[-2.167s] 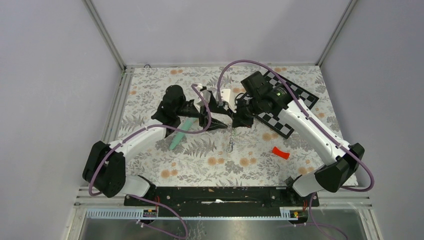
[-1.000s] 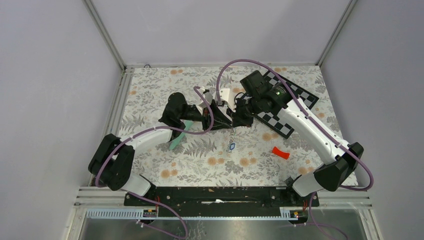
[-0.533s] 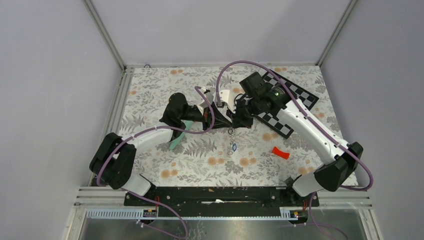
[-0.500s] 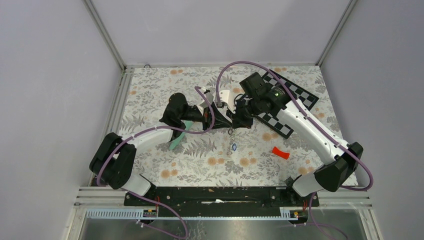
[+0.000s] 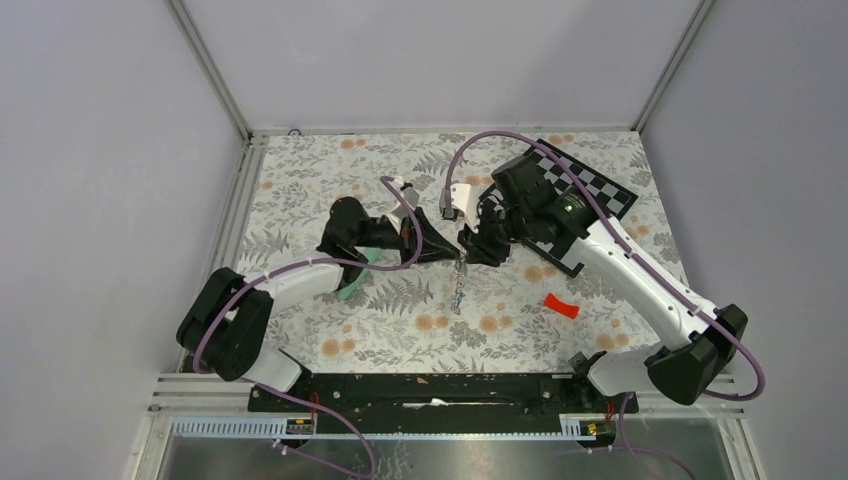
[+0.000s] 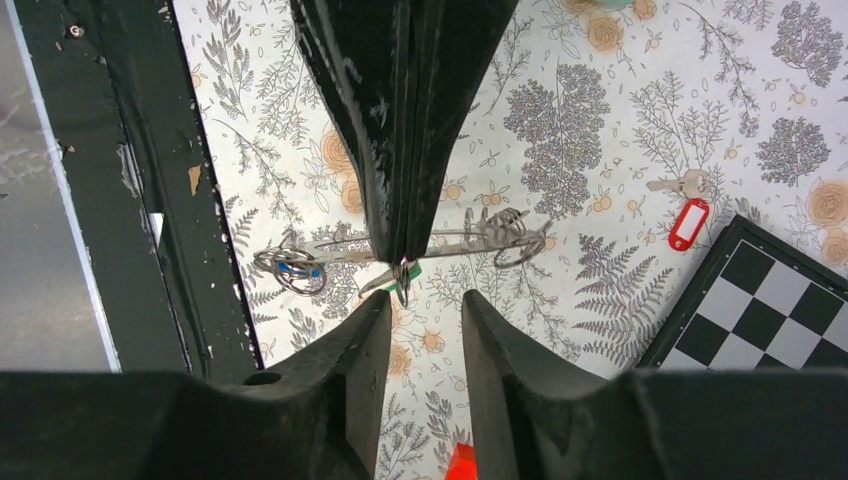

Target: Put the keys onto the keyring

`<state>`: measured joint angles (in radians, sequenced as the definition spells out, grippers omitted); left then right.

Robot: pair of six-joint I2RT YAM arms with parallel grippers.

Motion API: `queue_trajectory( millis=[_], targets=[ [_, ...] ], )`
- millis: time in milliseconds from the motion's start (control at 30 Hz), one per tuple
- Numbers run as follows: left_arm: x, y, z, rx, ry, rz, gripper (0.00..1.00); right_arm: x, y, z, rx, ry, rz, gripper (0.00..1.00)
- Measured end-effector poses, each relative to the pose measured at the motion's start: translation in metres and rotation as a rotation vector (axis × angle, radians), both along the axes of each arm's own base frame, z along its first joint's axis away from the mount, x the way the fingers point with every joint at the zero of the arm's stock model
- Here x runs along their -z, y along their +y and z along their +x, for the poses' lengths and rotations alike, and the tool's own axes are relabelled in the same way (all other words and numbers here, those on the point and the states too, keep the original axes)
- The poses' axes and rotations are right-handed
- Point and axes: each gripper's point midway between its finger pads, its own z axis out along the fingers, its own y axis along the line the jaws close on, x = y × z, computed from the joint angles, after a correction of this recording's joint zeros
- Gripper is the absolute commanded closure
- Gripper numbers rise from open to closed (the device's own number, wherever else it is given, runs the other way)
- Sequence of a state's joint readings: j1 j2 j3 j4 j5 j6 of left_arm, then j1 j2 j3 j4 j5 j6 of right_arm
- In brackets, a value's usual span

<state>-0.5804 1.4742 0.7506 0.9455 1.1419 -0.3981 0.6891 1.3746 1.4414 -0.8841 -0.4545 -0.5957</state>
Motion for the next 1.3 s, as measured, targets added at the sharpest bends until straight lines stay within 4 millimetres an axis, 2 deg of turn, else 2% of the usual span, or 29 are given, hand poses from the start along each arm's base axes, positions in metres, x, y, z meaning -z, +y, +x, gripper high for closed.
queue_trajectory(
  millis=[167, 367, 433, 533, 633, 833, 1300],
  targets=[
    [-0.013, 0.004, -0.003, -0.009, -0.003, -0.042, 1.0, -0.007, -0.002, -0.004, 0.008, -0.023, 0.039, 0.58],
    [-0.025, 0.007, -0.008, -0.005, -0.022, -0.078, 1.0, -0.012, 0.0, -0.009, -0.011, -0.022, 0.096, 0.64],
    [-0.025, 0.008, -0.009, -0.004, -0.02, -0.081, 1.0, -0.011, 0.001, -0.011, -0.021, -0.015, 0.105, 0.68],
    [-0.026, 0.008, -0.01, -0.002, -0.021, -0.083, 1.0, -0.011, 0.003, -0.013, -0.032, -0.009, 0.117, 0.81],
    [-0.028, 0.009, -0.011, 0.0, -0.026, -0.09, 1.0, -0.013, 0.005, -0.014, -0.046, -0.008, 0.131, 0.9],
    [-0.029, 0.009, -0.013, 0.011, -0.035, -0.095, 1.0, -0.012, 0.007, -0.018, -0.068, -0.001, 0.148, 0.98],
    [-0.035, 0.012, -0.023, 0.052, -0.073, -0.115, 1.0, -0.014, 0.014, -0.027, -0.118, 0.029, 0.193, 1.0]
  ],
)
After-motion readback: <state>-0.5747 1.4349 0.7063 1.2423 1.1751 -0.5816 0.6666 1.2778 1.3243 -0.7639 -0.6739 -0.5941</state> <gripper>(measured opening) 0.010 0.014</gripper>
